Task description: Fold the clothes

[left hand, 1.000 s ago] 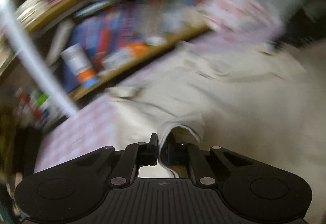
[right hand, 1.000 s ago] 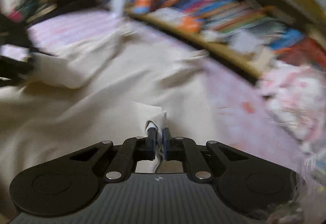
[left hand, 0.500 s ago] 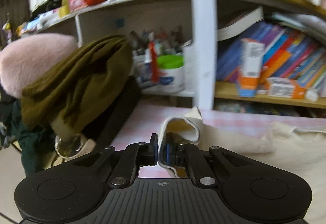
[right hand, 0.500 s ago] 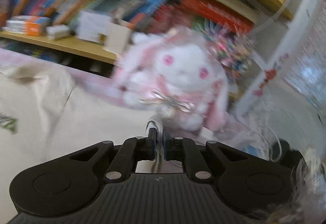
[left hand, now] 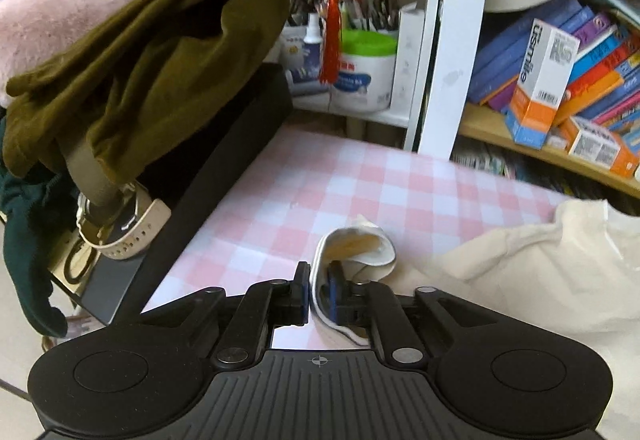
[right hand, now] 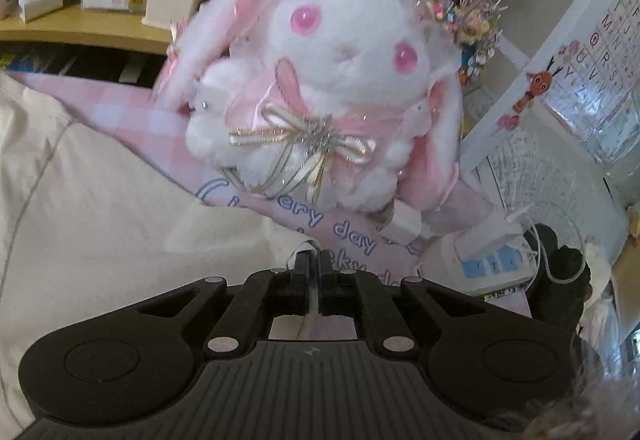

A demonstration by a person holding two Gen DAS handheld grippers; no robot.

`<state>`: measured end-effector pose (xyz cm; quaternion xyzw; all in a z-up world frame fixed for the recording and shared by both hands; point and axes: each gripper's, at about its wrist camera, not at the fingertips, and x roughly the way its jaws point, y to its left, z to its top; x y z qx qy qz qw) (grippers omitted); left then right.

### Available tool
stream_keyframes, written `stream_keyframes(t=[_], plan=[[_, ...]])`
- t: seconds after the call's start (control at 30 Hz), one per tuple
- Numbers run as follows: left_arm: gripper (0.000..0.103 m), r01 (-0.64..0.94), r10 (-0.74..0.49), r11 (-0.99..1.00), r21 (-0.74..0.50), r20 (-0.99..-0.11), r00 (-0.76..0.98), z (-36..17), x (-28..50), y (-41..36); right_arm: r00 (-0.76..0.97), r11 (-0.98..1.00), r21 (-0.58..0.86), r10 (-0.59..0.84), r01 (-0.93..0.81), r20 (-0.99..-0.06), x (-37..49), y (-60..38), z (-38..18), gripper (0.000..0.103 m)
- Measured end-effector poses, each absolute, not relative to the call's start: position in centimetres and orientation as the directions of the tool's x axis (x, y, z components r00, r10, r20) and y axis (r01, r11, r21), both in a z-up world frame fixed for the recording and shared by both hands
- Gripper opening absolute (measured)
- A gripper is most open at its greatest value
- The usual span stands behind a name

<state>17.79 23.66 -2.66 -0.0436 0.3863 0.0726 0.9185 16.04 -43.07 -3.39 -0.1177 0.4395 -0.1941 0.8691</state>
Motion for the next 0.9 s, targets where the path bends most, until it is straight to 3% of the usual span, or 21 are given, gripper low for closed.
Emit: stream_keyframes(t=[0.1,0.13,0.27,0.4,0.67,0.73,0.77,0.8,0.9], plan=[[0.013,-0.152,0.081,0.988,-0.034,-0.727,0.682,-3.0,17.9,23.9,0.521,0.895,-0.367,-0.446,0.253,-0.727,15.9,-43.2,-3.7,0.003],[0.019,-0.146,0.069,0.988,-0.044,-0.728,0.682,-3.0,17.7,24.0,0.518,0.894,-0.363,-0.449,0.263,-0.728,15.8,-43.2,-3.7,0.004],[0.031,-0.127,0.048,0.99,-0.057,-0.718,0.695,-2.7,16.9,24.4,0.527,0.89,-0.363,-0.457,0.277,-0.717,14.9,-42.8,-3.0,0.03],[0.049,-0.13,0.029,0.987,-0.09,-0.702,0.712,-2.4,15.8,25.2,0.591,0.918,-0.321,-0.397,0.234,-0.703,12.7,-41.1,-1.6,0.033],[0.055,-0.185,-0.008,0.962,-0.202,-0.696,0.718,-3.2,14.7,26.3,0.667,0.985,-0.17,-0.148,0.033,-0.73,6.7,-32.7,0.4,0.037],[0.049,-0.188,-0.02,0.956,-0.225,-0.69,0.724,-3.4,15.0,25.9,0.656,0.991,-0.134,-0.097,-0.007,-0.749,5.6,-30.1,0.3,0.037],[0.039,-0.188,-0.03,0.952,-0.241,-0.688,0.725,-3.5,15.2,25.7,0.647,0.992,-0.121,-0.074,-0.028,-0.759,5.0,-28.9,0.2,0.037],[0.0,-0.189,-0.041,0.948,-0.257,-0.686,0.726,-3.7,15.3,25.6,0.639,0.992,-0.114,-0.057,-0.049,-0.767,4.5,-28.0,-0.2,0.037],[0.001,-0.195,-0.06,0.934,-0.3,-0.669,0.741,-3.3,15.0,25.8,0.615,0.99,-0.098,-0.015,-0.103,-0.788,3.3,-25.8,-1.3,0.037]])
